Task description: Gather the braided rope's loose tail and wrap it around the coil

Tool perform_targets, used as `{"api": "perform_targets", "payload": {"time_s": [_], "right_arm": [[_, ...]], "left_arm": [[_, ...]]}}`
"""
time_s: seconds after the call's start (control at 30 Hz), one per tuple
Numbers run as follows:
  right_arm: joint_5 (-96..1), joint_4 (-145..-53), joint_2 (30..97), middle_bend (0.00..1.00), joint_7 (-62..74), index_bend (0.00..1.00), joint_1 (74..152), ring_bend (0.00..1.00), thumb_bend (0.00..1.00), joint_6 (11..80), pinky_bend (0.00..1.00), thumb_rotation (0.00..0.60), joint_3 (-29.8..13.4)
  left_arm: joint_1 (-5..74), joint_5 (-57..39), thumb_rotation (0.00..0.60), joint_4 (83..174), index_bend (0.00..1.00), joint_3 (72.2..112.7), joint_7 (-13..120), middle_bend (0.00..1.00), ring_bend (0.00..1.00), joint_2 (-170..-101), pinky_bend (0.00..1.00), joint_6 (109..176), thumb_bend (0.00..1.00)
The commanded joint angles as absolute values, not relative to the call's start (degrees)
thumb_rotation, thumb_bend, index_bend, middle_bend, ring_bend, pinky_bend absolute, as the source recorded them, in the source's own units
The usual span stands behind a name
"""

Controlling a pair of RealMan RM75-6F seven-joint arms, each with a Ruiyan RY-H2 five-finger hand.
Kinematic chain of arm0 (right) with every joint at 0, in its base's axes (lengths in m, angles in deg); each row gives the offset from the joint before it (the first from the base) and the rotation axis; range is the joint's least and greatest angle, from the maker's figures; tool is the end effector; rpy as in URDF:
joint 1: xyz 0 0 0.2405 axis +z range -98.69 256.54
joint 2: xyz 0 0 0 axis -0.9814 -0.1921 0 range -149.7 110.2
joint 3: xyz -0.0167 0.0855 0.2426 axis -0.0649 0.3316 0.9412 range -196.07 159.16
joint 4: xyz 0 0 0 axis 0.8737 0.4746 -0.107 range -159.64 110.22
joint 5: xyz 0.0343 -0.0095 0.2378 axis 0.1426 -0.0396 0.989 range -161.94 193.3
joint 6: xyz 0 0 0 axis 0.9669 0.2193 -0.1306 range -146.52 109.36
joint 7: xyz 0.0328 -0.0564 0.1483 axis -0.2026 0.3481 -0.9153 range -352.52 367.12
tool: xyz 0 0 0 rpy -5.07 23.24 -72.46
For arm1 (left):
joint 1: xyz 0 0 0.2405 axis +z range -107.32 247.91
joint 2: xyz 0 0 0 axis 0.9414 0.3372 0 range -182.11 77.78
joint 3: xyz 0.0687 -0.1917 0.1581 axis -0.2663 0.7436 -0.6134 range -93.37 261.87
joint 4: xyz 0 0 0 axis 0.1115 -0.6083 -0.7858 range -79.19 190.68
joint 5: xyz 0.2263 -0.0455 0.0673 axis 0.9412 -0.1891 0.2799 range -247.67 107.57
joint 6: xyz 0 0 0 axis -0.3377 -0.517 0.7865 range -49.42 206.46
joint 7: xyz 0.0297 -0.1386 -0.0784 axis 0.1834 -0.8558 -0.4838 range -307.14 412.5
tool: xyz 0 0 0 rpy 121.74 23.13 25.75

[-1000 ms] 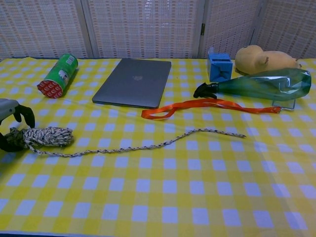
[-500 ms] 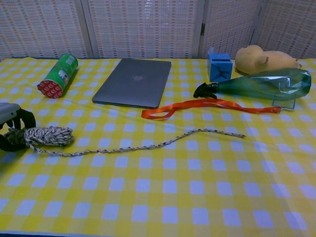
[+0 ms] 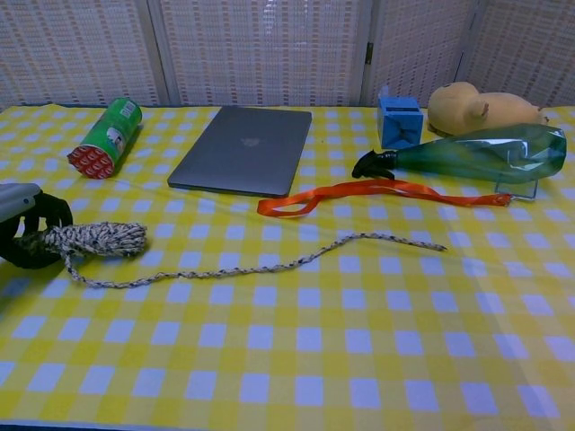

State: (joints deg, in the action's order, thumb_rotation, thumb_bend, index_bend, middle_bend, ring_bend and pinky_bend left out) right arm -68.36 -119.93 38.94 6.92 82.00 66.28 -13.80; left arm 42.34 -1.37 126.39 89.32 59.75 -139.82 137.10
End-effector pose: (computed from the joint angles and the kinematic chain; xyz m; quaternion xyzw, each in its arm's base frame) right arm -0.3300 -0.1986 0.1647 0.5795 -0.3835 0.3744 0.6139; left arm -0.3023 0.3346 -0.0197 -0.6756 -0.4388 -0.3042 0.5084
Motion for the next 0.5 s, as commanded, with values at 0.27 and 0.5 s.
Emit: {"api": "perform_targets", "payload": {"time_s": [0.27,0.5], "right_arm": [[-69.8,-121.5,37.5,0.0,8.0,0.0,83.9,0.06,0.3,63.8,0.0,0.6,-14.0],[-73.0,-122.7,38.3,0.02,8.2,0.1,91.1,0.1,0.3,55.1,0.05,0.6,-13.4]], "left_arm": [[42.5,6.8,0.6,126.9,0.81,90.0,47.4,0.74,0.69,-138.4,0.8,141.0,0.73],[42.2,8.6,0.6,130.2,0.81,90.1,45.4,0.74,0.69,-137.4,0.8,141.8,0.73]]}}
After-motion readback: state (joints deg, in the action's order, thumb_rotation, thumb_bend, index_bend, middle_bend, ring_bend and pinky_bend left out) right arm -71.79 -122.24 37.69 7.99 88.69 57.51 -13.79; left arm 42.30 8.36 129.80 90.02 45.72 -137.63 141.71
